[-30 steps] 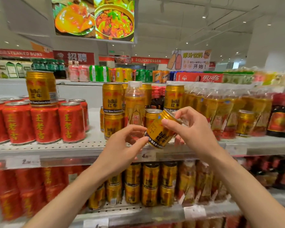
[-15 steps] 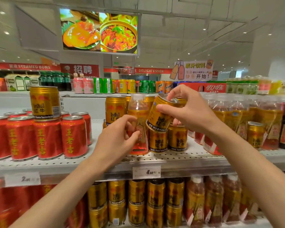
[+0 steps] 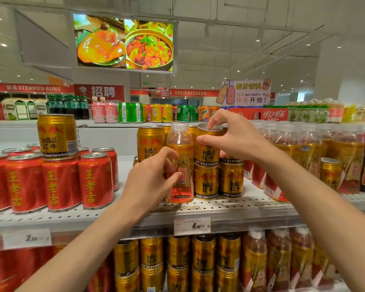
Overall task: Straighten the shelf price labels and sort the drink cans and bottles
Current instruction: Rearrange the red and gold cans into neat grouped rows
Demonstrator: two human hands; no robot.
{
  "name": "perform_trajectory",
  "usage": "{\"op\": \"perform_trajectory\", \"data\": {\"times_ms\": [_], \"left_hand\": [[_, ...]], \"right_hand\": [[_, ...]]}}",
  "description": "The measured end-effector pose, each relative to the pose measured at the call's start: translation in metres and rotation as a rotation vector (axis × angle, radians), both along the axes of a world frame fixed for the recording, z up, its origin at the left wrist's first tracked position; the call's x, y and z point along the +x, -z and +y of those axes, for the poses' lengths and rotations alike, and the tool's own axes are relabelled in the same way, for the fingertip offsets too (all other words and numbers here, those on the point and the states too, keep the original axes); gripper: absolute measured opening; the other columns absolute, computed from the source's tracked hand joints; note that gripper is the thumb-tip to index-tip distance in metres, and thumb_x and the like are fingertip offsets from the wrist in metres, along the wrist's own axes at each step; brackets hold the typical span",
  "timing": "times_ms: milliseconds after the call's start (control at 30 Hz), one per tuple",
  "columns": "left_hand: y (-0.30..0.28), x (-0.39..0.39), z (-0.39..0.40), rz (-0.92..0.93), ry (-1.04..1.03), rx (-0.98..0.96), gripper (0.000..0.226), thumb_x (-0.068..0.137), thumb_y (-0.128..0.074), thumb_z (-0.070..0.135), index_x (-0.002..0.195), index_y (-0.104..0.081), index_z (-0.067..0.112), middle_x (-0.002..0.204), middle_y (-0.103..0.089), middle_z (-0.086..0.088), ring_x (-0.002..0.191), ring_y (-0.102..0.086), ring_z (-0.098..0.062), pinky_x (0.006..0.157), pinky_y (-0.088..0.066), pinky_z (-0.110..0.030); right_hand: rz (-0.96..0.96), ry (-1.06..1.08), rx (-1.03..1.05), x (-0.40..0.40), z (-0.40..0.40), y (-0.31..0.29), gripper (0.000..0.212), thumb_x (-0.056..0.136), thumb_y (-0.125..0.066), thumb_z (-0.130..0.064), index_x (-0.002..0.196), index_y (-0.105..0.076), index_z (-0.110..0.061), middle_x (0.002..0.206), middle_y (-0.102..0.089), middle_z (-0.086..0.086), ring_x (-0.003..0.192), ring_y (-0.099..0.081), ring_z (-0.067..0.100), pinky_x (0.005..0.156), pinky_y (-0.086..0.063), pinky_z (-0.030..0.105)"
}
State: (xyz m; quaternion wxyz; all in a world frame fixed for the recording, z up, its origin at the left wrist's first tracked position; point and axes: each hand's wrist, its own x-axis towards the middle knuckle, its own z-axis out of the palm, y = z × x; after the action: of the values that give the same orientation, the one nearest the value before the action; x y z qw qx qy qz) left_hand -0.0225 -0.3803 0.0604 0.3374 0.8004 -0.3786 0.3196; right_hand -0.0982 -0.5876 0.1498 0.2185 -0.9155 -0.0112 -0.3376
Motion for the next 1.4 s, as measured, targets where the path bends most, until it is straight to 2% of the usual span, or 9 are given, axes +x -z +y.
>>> {"op": "perform_trajectory", "data": {"times_ms": [167,300,733,967,1067,1133,1233,1333,1400], "left_hand": [[0.0,0.002,0.0,-0.01,-0.005,0.01,0.037,0.088,-0.08,0.032,0.118,-0.058,0.031,0.075,-0.06,0.024,0.063,-0.055,0.006,0.072,-0.062,-0.044],[0.0,0.002,0.001,-0.008,-0.004,0.008,0.036,0.089,-0.08,0.031,0.118,-0.058,0.029,0.074,-0.06,0.024,0.062,-0.054,0.006,0.073,-0.061,-0.044],[0.001,0.001,0.0,-0.012,-0.014,0.015,0.037,0.089,-0.079,0.032,0.119,-0.058,0.028,0.076,-0.061,0.024,0.066,-0.056,0.002,0.075,-0.062,-0.044],[0.001,-0.003,0.001,-0.008,-0.027,0.017,0.035,0.09,-0.078,0.032,0.118,-0.058,0.028,0.078,-0.064,0.021,0.067,-0.058,0.0,0.073,-0.063,-0.044],[0.001,-0.005,0.002,0.001,-0.024,0.008,0.035,0.09,-0.079,0.032,0.118,-0.058,0.028,0.077,-0.063,0.021,0.067,-0.058,0.002,0.073,-0.063,-0.043],[0.001,-0.006,0.004,0.007,-0.024,-0.002,0.036,0.09,-0.079,0.034,0.119,-0.059,0.028,0.078,-0.063,0.022,0.069,-0.061,-0.001,0.075,-0.062,-0.043],[0.001,-0.006,0.01,0.018,-0.036,-0.033,0.036,0.09,-0.078,0.035,0.12,-0.06,0.027,0.08,-0.065,0.022,0.071,-0.065,-0.005,0.075,-0.063,-0.042],[0.0,-0.006,0.019,0.028,-0.061,-0.083,0.033,0.091,-0.076,0.036,0.119,-0.061,0.026,0.082,-0.068,0.018,0.067,-0.065,-0.004,0.075,-0.062,-0.04],[-0.001,-0.005,0.025,0.032,-0.078,-0.113,0.032,0.092,-0.075,0.038,0.118,-0.061,0.026,0.082,-0.069,0.015,0.064,-0.064,-0.005,0.075,-0.06,-0.039]], "right_hand": [[-0.01,0.07,-0.1,0.006,0.003,0.0,0.04,0.088,-0.069,-0.057,0.114,-0.056,-0.028,0.144,-0.055,-0.001,0.056,-0.072,0.007,0.072,-0.055,0.028],[-0.014,0.059,-0.145,0.008,-0.001,0.007,0.051,0.091,-0.068,-0.05,0.133,-0.057,-0.023,0.14,-0.059,0.001,0.09,-0.066,0.012,0.089,-0.055,0.035],[-0.096,0.035,-0.14,0.006,-0.002,0.03,0.051,0.095,-0.065,-0.044,0.139,-0.051,-0.024,0.122,-0.059,-0.008,0.091,-0.062,0.012,0.091,-0.058,0.045],[-0.126,0.018,-0.144,0.003,0.0,0.035,0.054,0.098,-0.063,-0.041,0.145,-0.047,-0.024,0.14,-0.056,-0.005,0.093,-0.059,0.011,0.092,-0.058,0.046],[-0.125,0.027,-0.158,0.002,0.0,0.036,0.061,0.098,-0.063,-0.041,0.152,-0.041,-0.024,0.154,-0.047,-0.004,0.109,-0.064,0.022,0.099,-0.055,0.047],[-0.154,0.038,-0.173,0.001,-0.002,0.037,0.062,0.098,-0.063,-0.043,0.153,-0.04,-0.026,0.157,-0.043,-0.004,0.101,-0.067,0.018,0.097,-0.056,0.048],[-0.26,0.044,-0.201,-0.003,-0.002,0.037,0.051,0.097,-0.063,-0.04,0.143,-0.051,-0.024,0.149,-0.049,-0.005,0.066,-0.062,0.004,0.079,-0.061,0.041],[-0.313,0.018,-0.231,-0.005,0.012,0.031,0.036,0.097,-0.063,-0.035,0.129,-0.061,-0.018,0.133,-0.056,-0.003,0.061,-0.059,0.003,0.067,-0.059,0.031],[-0.292,-0.001,-0.258,0.001,0.026,0.024,0.037,0.099,-0.062,-0.036,0.13,-0.06,-0.017,0.135,-0.056,-0.001,0.064,-0.058,0.003,0.071,-0.058,0.029]]}}
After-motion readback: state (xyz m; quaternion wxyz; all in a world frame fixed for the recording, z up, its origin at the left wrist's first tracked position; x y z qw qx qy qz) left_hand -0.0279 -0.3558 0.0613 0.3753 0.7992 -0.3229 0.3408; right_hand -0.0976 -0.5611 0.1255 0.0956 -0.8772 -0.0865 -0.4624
